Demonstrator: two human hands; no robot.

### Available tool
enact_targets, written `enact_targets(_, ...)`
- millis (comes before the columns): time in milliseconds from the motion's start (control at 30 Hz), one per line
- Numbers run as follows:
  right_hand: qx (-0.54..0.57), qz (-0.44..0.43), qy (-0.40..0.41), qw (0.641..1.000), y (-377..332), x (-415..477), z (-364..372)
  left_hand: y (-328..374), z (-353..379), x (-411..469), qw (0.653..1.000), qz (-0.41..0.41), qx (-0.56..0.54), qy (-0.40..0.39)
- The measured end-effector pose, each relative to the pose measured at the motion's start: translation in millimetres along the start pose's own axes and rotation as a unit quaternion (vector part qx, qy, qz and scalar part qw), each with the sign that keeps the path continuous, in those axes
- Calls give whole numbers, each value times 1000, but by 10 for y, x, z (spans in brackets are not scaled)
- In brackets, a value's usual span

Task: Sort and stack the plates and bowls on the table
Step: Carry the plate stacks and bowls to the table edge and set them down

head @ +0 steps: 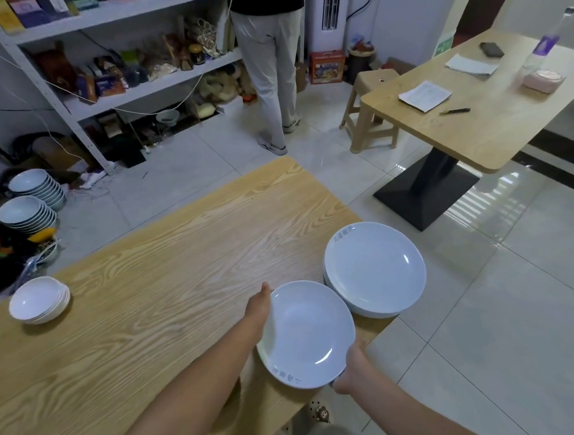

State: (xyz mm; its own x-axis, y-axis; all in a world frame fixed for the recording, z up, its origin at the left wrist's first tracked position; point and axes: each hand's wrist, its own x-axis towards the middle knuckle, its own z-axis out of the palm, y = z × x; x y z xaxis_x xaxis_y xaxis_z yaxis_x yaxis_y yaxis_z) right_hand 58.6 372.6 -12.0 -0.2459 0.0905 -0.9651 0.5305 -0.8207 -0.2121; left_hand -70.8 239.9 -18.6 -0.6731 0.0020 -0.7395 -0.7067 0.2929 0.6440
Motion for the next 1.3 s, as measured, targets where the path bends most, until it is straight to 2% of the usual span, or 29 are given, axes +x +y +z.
enact_targets(300, -2, 2, -53, 999, -18, 14, -30, 33, -11, -30, 1000, -9, 14, -21)
enact_targets(433, -120, -18, -7, 993, -101, -8, -64, 75, -116, -58, 998, -11, 43, -54)
enact_targets(500, -239, -64, 32, 968, -236, -132, -59, 114, -241, -78, 993, 4, 116, -20)
enact_targets(567, -361, -124, 53, 923, -395, -210, -47, 125, -482, -93, 960, 76, 265, 58)
enact_targets(633, -486, -177, 70, 853, -548, -246, 18, 103, -851, -151, 893, 137, 410, 130)
enact_targets(700, -622, -175, 37, 762, -627, -372, 255, 60, -1295, -216, 833, 143, 502, 183)
enact_targets(767, -712, -135, -22, 689, -604, -525, 677, -9, -1749, -271, 801, 123, 544, 217)
enact_targets(833, -761, -155, -90, 624, -460, -629, 1207, -108, -2174, -321, 793, 92, 543, 262)
enact_targets(900, -786, -229, -160, 552, -203, -656, 1771, -219, -2553, -352, 800, 63, 516, 299)
enact_targets(1000, -814, -378, -201, 392, 244, -601, 2605, -389, -3047, -374, 801, 39, 500, 328)
enact_targets(1033, -814, -411, -195, 361, 383, -561, 2849, -439, -3190, -381, 804, 33, 494, 329)
enact_targets(1100, -809, -448, -176, 337, 657, -455, 3284, -547, -3450, -378, 813, 27, 483, 325)
enact_targets(1167, -808, -460, -158, 333, 939, -347, 3627, -649, -3679, -347, 825, 26, 465, 320)
enact_targets(1233, -808, -455, -159, 340, 1226, -237, 3907, -743, -3906, -289, 834, 21, 450, 319)
enact_targets(1300, -803, -442, -164, 366, 1490, -141, 4132, -820, -4118, -201, 843, 10, 438, 311)
